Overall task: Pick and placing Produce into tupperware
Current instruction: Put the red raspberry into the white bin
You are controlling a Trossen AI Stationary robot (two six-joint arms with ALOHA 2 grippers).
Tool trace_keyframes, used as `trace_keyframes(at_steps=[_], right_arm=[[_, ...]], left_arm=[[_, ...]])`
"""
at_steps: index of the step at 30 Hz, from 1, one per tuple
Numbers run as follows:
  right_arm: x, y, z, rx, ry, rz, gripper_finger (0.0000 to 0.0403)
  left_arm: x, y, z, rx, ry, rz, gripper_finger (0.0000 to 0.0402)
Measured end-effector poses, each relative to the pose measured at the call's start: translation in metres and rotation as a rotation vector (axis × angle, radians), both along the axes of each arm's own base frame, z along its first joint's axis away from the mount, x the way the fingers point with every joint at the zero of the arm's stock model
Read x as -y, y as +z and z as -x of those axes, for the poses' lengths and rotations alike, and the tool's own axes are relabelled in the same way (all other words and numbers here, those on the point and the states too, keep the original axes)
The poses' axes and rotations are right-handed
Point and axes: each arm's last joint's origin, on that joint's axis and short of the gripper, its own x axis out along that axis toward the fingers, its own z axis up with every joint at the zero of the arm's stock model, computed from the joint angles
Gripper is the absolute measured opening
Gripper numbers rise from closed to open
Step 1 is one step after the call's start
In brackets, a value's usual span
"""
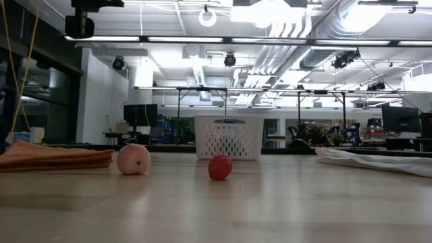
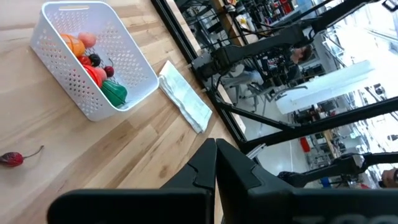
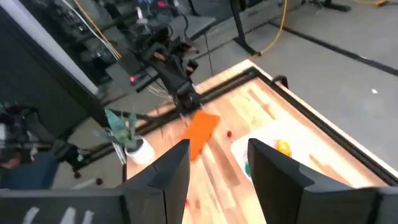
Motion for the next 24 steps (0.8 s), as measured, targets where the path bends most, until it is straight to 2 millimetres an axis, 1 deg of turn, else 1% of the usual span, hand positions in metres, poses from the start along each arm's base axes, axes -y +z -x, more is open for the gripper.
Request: trace_keyframes(at_steps=[3, 8, 11, 14, 16, 19, 24], right_arm=[[0.006, -0.001, -0.014, 0.043, 0.036, -0.02, 0.0151], [0.017, -0.005, -0.044, 0.11, 0.081, -0.009, 0.0151], [0.02, -0.017, -0.065, 0.08, 0.091, -0.029, 0.0151], [0.019, -0.034, -0.088, 0.02, 0.078, -0.036, 0.0151], [0.015, -0.044, -0.103, -0.02, 0.065, -0.038, 0.0151], [0.002, -0.056, -0.124, -0.063, 0.06, -0.038, 0.0151], [-0.03, -0.071, -0.159, -0.147, 0.027, -0.016, 0.0151]], left_arm=[[0.0, 0.0, 0.0, -0.002, -0.011, -0.016, 0.0001], [0.001, 0.0, 0.0, -0.004, -0.033, -0.041, 0.0001], [0.001, 0.0, 0.0, -0.004, -0.036, -0.042, 0.0001], [0.001, 0.0, 0.0, 0.0, -0.057, -0.037, 0.0001], [0.002, 0.0, 0.0, 0.003, -0.082, -0.037, 0.0001], [0.003, 0.0, 0.0, 0.008, -0.121, -0.043, 0.0001], [0.004, 0.001, -0.001, 0.018, -0.18, -0.044, 0.0001]])
